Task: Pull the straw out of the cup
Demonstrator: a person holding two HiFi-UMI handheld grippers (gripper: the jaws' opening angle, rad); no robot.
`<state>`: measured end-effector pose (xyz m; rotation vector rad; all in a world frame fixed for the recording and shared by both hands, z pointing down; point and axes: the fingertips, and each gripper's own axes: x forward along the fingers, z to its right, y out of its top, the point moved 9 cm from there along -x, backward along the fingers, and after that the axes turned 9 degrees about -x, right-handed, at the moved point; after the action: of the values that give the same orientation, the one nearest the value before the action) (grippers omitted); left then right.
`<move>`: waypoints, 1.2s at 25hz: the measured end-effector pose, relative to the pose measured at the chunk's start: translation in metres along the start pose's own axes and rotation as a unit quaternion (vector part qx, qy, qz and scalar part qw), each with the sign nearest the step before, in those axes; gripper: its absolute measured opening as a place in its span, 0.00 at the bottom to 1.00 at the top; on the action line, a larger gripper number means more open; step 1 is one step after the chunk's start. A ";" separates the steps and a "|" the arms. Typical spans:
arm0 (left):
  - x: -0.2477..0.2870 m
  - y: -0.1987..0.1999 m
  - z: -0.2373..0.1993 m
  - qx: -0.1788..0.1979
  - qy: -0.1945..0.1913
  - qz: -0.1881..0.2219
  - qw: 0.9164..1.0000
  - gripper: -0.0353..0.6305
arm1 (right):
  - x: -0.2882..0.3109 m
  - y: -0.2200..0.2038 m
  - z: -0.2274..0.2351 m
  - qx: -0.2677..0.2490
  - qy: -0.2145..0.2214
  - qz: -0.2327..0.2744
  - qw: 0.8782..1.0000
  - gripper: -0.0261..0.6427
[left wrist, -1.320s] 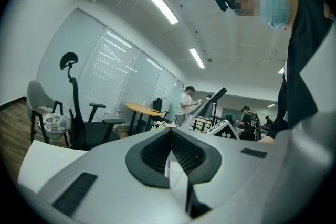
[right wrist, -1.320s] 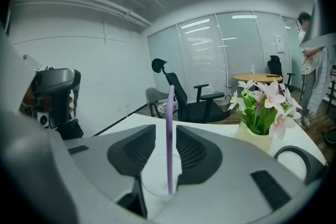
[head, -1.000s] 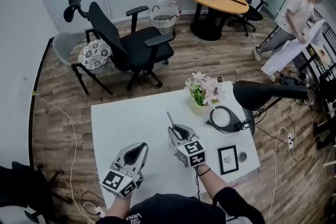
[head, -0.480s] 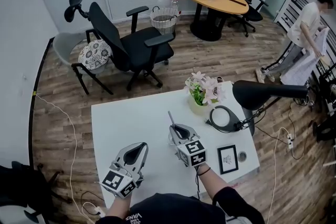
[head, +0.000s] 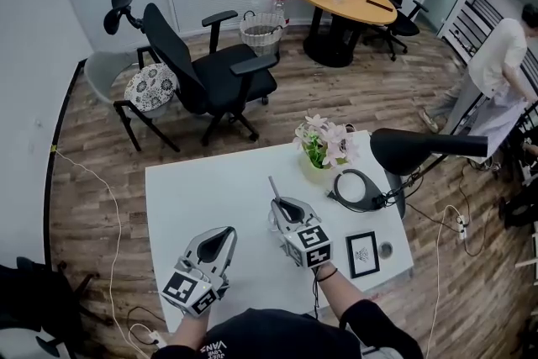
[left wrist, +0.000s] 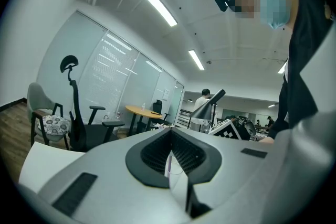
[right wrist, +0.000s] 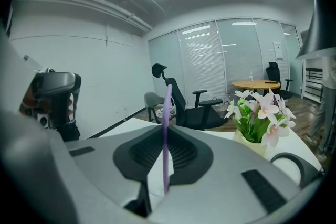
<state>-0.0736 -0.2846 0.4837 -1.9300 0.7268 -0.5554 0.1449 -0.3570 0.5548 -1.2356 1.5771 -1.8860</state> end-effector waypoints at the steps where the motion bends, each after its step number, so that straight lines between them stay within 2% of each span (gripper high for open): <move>1: 0.000 0.000 0.001 0.000 -0.001 0.000 1.000 0.07 | -0.002 0.002 0.000 0.001 -0.001 0.003 1.000 0.09; 18: -0.017 0.004 0.019 0.010 -0.025 0.014 1.000 0.07 | -0.051 0.048 -0.016 -0.017 -0.027 0.081 0.996 0.09; 30: -0.033 0.007 0.036 0.019 -0.042 0.023 0.999 0.07 | -0.101 0.070 -0.031 -0.017 -0.066 0.139 0.988 0.09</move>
<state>-0.0760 -0.2420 0.4598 -1.8852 0.6989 -0.4537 0.1580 -0.2829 0.4526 -1.0666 1.6224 -1.5767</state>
